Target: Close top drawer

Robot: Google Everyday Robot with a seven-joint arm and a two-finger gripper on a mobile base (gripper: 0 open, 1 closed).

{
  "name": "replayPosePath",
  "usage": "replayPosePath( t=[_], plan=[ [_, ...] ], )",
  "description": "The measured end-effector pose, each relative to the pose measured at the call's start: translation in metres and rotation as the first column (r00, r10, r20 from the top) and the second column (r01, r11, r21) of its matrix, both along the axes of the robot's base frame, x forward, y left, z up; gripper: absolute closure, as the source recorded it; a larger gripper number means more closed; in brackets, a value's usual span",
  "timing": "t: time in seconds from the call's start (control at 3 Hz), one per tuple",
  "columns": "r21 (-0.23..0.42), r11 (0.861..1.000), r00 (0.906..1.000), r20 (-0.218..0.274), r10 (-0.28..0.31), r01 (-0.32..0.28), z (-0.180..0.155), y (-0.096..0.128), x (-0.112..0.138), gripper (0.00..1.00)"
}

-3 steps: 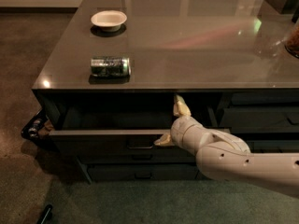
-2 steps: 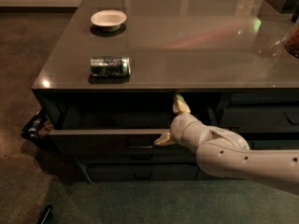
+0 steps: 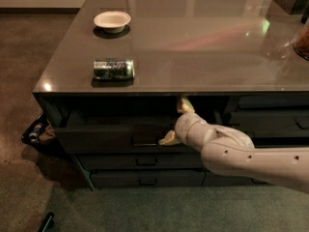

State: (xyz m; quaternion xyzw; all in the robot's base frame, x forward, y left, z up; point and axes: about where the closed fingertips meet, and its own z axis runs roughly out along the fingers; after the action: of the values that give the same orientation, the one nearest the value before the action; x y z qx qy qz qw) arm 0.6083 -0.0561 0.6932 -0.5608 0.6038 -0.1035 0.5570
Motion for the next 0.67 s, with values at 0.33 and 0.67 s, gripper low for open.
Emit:
replayPosePath(
  t=[0.33, 0.67],
  plan=[
    [0.003, 1.000, 1.0000, 0.004, 0.003, -0.003, 0.001, -0.002, 0.003, 0.00],
    [-0.010, 1.000, 0.9994, 0.025, 0.022, -0.022, 0.001, -0.001, 0.014, 0.00]
  ],
)
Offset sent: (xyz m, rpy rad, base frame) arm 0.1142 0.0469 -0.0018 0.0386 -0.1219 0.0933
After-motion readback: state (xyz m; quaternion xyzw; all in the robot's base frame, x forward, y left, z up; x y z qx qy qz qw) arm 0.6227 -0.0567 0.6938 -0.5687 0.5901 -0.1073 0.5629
